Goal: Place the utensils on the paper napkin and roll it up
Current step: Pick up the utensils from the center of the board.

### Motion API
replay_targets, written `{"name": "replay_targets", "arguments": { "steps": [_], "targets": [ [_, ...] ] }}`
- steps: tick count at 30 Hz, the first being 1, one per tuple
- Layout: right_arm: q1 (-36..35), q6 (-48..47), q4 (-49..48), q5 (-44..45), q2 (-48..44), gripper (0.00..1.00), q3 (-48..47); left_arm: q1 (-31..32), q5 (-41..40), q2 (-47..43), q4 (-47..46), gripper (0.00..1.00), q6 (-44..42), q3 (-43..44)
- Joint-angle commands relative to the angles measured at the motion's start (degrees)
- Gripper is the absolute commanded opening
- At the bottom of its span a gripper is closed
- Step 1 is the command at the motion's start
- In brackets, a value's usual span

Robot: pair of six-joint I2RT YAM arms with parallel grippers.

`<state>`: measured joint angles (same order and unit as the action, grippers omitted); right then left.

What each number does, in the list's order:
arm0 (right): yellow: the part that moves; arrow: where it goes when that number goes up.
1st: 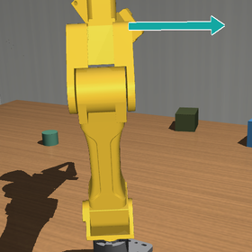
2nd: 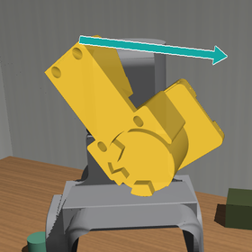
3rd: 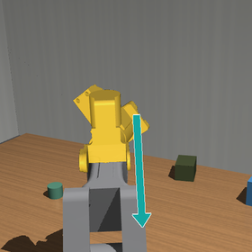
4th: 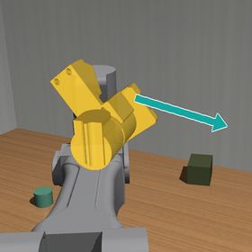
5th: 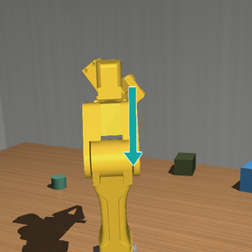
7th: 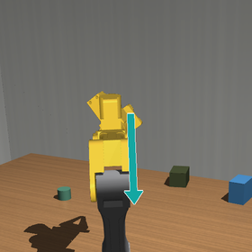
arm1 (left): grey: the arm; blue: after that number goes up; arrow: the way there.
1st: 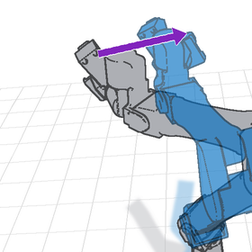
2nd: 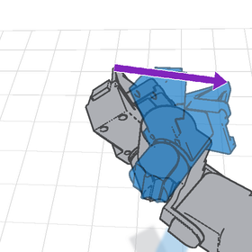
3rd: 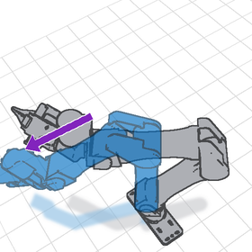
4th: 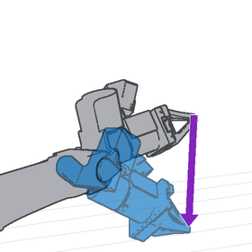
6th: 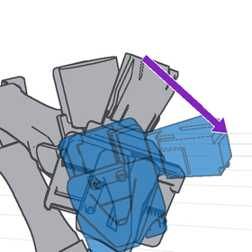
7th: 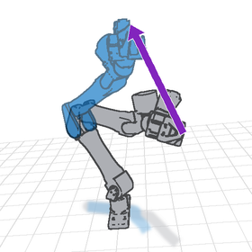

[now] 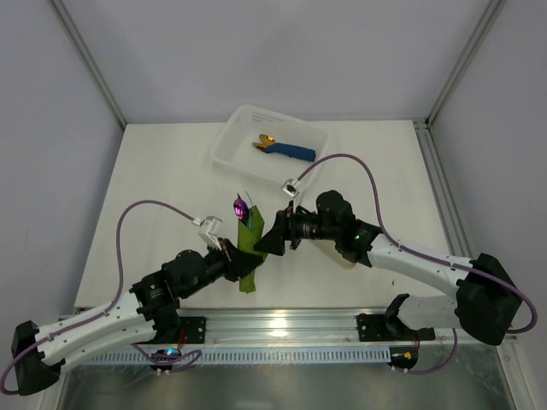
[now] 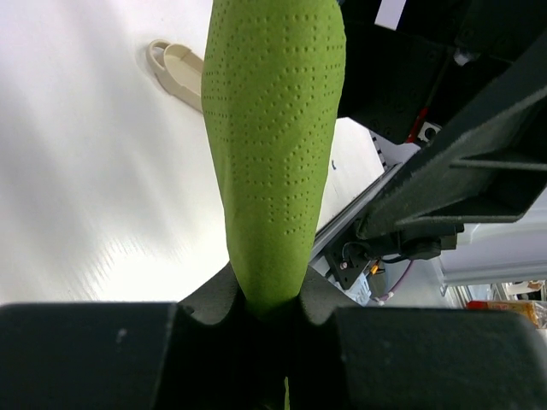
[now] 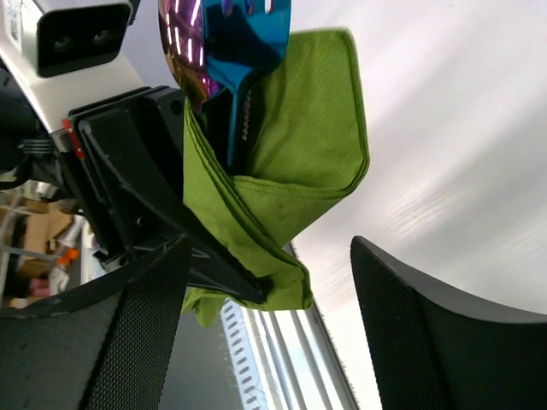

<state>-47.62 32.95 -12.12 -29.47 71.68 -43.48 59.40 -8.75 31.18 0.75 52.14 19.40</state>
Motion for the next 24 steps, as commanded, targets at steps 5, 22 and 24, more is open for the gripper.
{"name": "replay_targets", "arguments": {
  "steps": [5,22,24],
  "targets": [
    [-0.02,4.05,-11.08,-2.96,-0.67,0.82,0.51,0.28,0.75,0.63,-4.09,0.00,0.59,2.66],
    [-0.11,7.57,-17.50,-1.82,6.54,0.74,-4.33,0.28,1.72,1.95,-7.26,0.00,1.91,2.57],
    [-0.20,8.62,-19.16,-2.08,6.98,0.69,-4.50,0.28,1.46,2.31,-7.52,0.00,2.09,2.57]
  ]
}}
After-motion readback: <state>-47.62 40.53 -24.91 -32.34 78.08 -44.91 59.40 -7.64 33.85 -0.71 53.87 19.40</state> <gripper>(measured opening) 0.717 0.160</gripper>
